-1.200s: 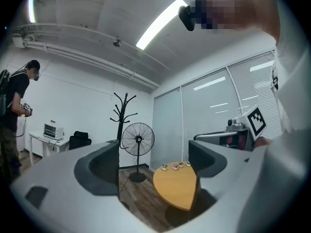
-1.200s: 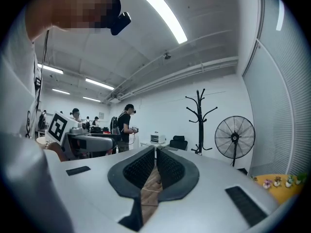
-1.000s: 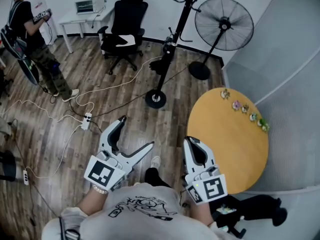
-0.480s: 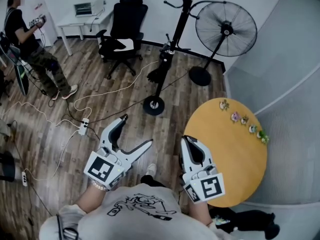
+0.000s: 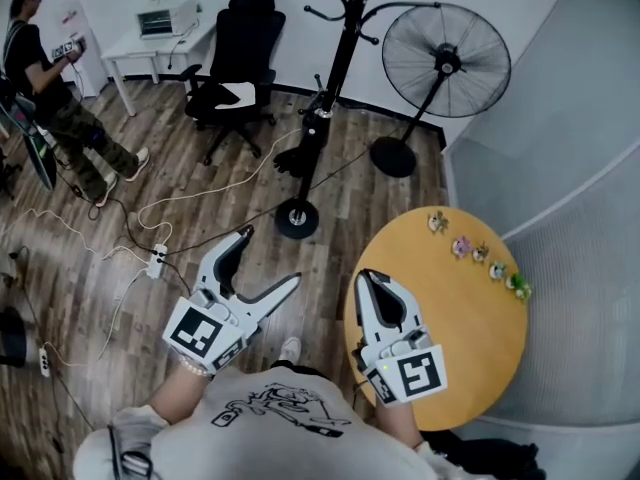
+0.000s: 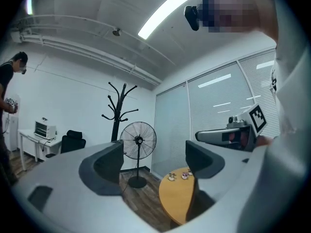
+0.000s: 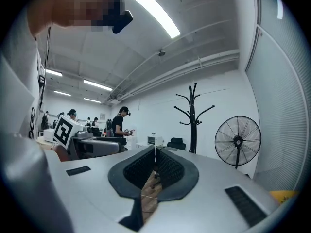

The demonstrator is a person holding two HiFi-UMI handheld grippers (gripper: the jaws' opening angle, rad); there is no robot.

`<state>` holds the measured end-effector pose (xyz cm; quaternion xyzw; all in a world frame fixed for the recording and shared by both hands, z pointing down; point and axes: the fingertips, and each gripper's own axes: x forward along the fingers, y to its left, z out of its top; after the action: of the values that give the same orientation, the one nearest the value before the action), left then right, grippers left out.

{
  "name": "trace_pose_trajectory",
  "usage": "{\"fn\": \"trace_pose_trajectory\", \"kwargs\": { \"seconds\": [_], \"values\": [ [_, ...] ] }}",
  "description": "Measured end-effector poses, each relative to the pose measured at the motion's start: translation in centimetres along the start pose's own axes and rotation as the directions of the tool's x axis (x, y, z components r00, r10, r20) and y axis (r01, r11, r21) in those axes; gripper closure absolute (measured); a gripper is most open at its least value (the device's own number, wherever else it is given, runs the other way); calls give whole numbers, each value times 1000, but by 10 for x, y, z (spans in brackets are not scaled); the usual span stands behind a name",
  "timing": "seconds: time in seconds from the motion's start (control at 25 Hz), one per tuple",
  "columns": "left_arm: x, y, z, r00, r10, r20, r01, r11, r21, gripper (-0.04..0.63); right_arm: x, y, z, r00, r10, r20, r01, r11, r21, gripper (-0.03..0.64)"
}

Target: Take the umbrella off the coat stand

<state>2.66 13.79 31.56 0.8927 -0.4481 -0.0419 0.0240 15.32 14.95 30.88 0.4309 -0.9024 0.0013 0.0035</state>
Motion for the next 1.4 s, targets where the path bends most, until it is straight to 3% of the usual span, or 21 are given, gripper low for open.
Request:
{"fn": "trace_pose_trajectory", "kwargs": {
  "seconds": [0.48,0.96,1.4],
  "values": [
    [59,-14,-10,1000,6,-11,-6,1000,22,199,1,-55,-3,999,34,3,-34,999,12,600],
    [82,-19,-16,1000,15,-26,-15,999,38,201,7,-72,-6,997,79,5,-79,997,24,600],
    [93,7,-18,999,35,-14,-35,999,35,202,33,-78,-12,995,95,-8,-95,995,17,600]
  ]
}}
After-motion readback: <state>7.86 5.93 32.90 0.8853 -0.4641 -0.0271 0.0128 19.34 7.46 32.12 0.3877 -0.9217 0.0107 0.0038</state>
